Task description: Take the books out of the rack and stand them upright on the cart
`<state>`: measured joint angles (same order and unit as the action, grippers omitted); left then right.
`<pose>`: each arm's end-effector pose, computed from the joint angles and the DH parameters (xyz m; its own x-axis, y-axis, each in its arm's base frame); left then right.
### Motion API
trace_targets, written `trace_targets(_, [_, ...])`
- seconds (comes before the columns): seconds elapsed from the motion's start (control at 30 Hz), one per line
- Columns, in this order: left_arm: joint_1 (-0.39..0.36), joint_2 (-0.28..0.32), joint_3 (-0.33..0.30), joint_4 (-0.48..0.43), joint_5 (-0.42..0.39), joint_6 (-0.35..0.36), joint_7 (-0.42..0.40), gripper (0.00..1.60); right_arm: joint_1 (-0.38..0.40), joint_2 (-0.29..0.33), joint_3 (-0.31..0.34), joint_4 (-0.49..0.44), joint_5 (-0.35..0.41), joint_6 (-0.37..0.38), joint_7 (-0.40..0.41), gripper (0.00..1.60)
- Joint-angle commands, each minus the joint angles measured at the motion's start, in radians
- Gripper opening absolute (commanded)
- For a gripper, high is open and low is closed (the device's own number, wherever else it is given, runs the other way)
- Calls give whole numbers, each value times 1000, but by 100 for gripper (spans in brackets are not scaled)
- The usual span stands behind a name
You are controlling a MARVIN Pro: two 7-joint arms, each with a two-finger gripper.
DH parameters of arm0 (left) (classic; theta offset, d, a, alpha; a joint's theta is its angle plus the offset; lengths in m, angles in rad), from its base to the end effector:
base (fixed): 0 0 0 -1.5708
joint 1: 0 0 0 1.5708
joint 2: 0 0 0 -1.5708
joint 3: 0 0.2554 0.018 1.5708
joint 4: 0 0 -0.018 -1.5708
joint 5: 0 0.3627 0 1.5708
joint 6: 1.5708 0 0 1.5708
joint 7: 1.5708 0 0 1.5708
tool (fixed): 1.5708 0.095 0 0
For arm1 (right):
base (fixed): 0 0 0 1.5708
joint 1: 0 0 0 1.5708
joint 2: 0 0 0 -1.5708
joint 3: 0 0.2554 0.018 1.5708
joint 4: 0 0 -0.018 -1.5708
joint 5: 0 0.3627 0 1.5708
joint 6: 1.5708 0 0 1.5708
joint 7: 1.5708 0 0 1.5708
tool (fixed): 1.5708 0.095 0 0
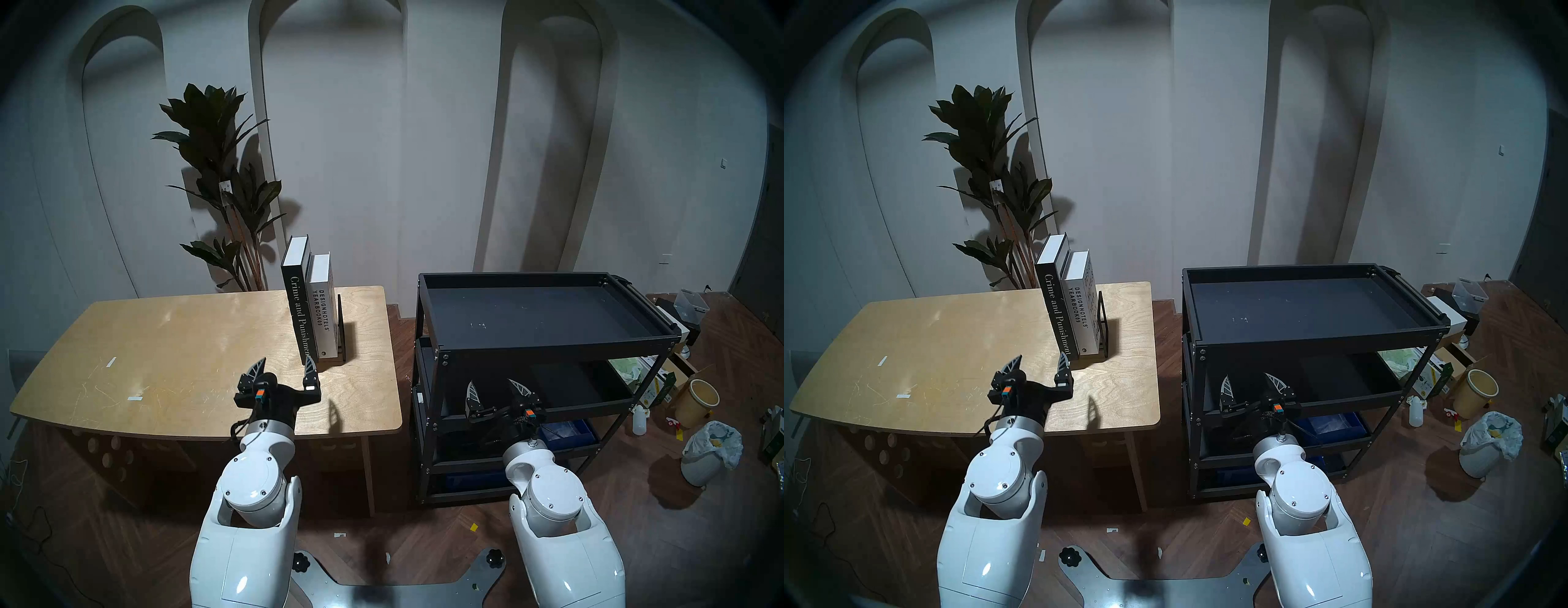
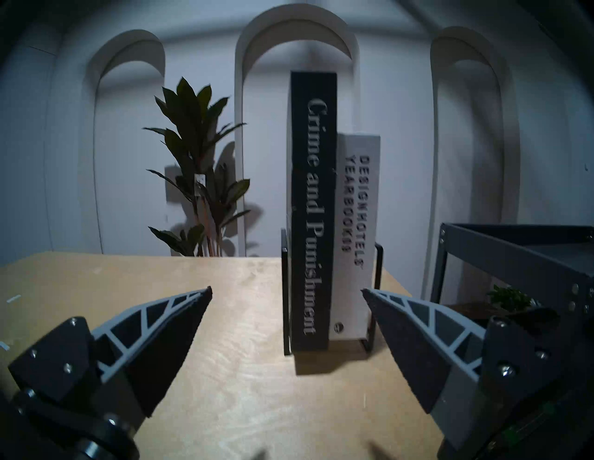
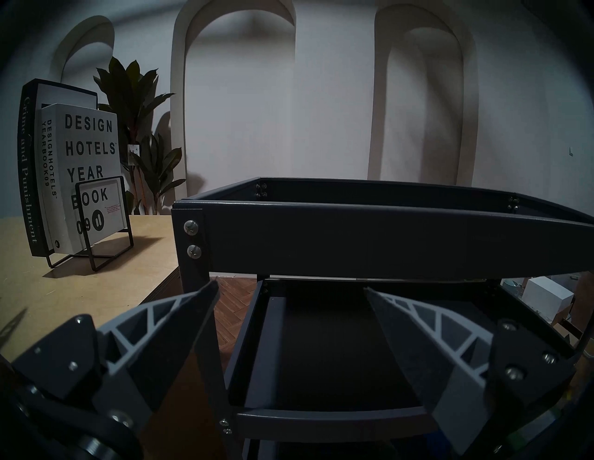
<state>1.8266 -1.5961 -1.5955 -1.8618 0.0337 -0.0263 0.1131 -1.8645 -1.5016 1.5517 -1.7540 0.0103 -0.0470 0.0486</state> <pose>0.4096 0.0185 -0.2511 -0.0603 -0.0173 0.9980 0.1439 -0.9896 -0.0085 0.3962 0.0007 -0.3140 0.0633 0.0527 0.9966 0.0856 -0.9952 0.0472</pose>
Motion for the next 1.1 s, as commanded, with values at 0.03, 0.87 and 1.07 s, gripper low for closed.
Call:
trace_targets(0.03, [-66, -4, 41, -98, 16, 40, 59, 160, 34, 54, 27, -42, 7, -51, 49, 160])
trace_targets(0.87, [-194, -3, 120, -267, -30, 456, 88, 160, 54, 101, 82, -51, 50, -93, 132, 160])
trace_targets(1.07, [-234, -2, 162, -251, 3, 431, 117, 160, 45, 95, 85, -50, 50, -96, 125, 160])
